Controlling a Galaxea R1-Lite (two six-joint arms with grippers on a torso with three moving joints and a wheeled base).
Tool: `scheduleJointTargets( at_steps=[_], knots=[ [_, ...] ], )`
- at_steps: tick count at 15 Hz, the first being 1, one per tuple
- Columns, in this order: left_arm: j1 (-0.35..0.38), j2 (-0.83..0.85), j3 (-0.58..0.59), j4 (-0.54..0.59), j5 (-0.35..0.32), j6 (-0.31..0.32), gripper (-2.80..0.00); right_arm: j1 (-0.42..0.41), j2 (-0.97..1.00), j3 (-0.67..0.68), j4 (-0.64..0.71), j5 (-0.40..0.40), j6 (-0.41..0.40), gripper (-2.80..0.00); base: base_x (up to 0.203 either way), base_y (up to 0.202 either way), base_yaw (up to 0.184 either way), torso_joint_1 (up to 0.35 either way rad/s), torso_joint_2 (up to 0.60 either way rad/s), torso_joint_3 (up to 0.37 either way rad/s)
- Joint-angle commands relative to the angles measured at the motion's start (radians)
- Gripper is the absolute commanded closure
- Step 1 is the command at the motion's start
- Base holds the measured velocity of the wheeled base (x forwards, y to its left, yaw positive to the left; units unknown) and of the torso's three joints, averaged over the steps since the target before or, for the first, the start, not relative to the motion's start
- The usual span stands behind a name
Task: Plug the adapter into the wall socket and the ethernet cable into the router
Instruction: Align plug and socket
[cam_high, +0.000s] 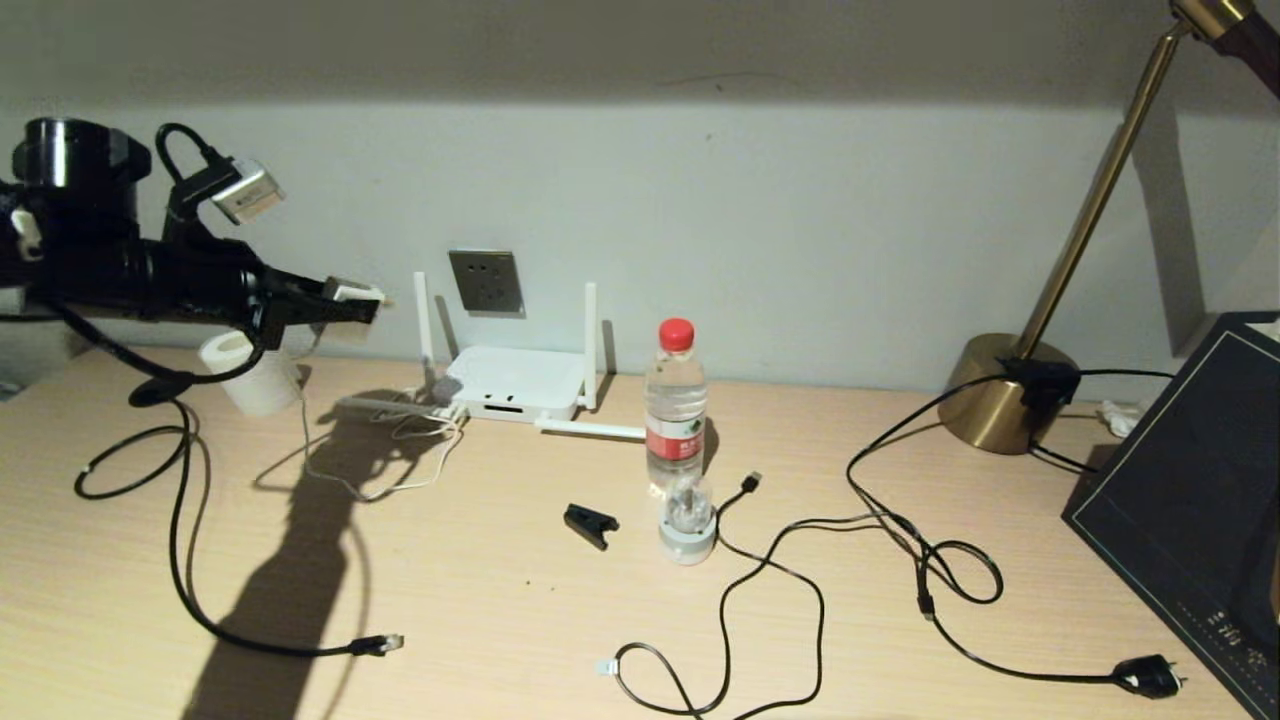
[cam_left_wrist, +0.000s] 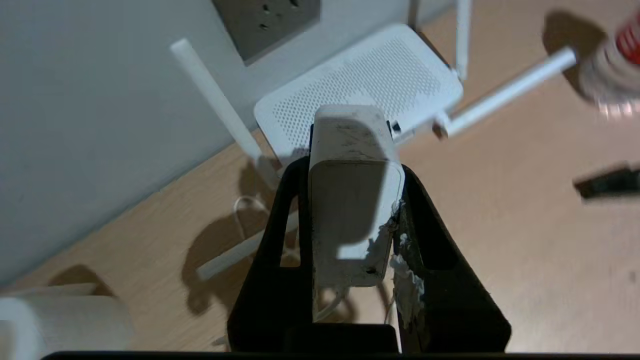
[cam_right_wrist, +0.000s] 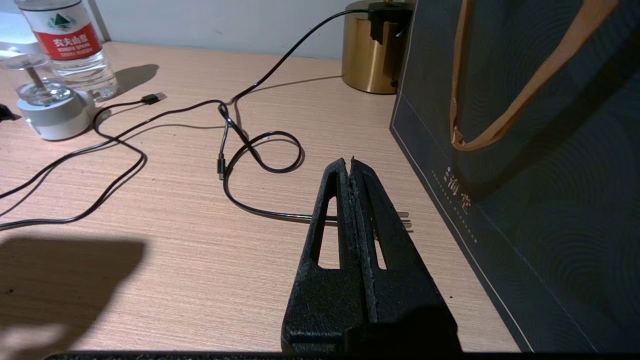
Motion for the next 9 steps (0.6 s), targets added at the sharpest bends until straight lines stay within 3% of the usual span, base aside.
scheduleJointTargets(
  at_steps=[1, 4, 6, 9],
  knots=[
    [-0.020, -0.018, 0.208, -0.401, 0.027, -0.180, 0.00, 0.001, 0.001, 0.035, -0.001, 0.000, 0.000, 0.00, 0.000, 0.000, 0.000, 0.000, 0.00, 0.000],
    [-0.102, -0.023, 0.493, -0.847, 0.122, -0.386, 0.00, 0.001, 0.001, 0.035, -0.001, 0.000, 0.000, 0.00, 0.000, 0.000, 0.000, 0.000, 0.00, 0.000],
    [-0.217, -0.040, 0.586, -1.046, 0.221, -0.546, 0.00, 0.001, 0.001, 0.035, -0.001, 0.000, 0.000, 0.00, 0.000, 0.000, 0.000, 0.000, 0.00, 0.000],
    [-0.293, -0.037, 0.704, -1.264, 0.360, -0.592, 0.00, 0.001, 0.001, 0.035, -0.001, 0.000, 0.000, 0.00, 0.000, 0.000, 0.000, 0.000, 0.00, 0.000]
  ],
)
